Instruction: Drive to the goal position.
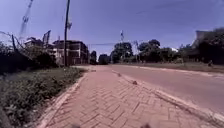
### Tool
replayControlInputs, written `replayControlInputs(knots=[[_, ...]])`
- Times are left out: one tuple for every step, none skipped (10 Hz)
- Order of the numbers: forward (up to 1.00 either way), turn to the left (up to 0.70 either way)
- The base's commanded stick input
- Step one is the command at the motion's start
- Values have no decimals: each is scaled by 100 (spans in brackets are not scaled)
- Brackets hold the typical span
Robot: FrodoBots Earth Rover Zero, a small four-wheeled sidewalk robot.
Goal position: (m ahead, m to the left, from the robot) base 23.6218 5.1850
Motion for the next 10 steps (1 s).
replayControlInputs(knots=[[30, 75], [30, 0], [30, 0], [30, 0], [30, 0], [30, 0], [30, 0], [30, 0], [30, 0], [30, 0]])
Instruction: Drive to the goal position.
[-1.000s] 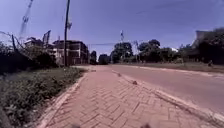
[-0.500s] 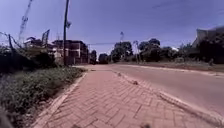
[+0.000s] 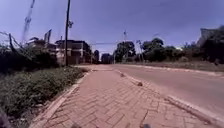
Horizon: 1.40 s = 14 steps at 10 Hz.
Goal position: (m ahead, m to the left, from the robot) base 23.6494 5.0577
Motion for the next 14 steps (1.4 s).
replayControlInputs(knots=[[30, 0], [30, 0], [30, 0], [30, 0], [30, 0], [30, 0], [30, 0], [30, 0], [30, 0], [30, 0], [30, 0], [30, 0], [30, 0], [30, 0]])
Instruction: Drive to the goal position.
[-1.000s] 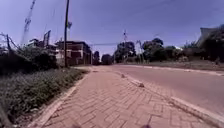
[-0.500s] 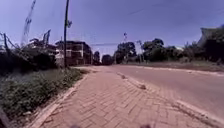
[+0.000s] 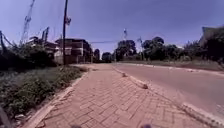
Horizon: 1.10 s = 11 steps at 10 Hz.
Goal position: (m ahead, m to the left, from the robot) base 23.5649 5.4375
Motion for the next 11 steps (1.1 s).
replayControlInputs(knots=[[30, 0], [30, 0], [30, 0], [30, 0], [30, 0], [30, 0], [30, 0], [30, 0], [30, 0], [30, 0], [30, 0]])
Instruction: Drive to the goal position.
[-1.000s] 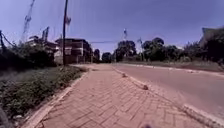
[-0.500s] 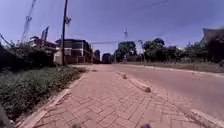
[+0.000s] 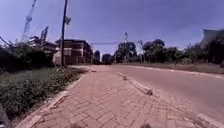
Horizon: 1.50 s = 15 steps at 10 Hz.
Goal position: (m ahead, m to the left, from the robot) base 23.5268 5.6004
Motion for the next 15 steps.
replayControlInputs(knots=[[30, 0], [30, 0], [30, 0], [30, 0], [30, 0], [30, 0], [30, 0], [30, 0], [30, 0], [30, 0], [30, 0], [30, 0], [30, 0], [30, 0], [30, 0]])
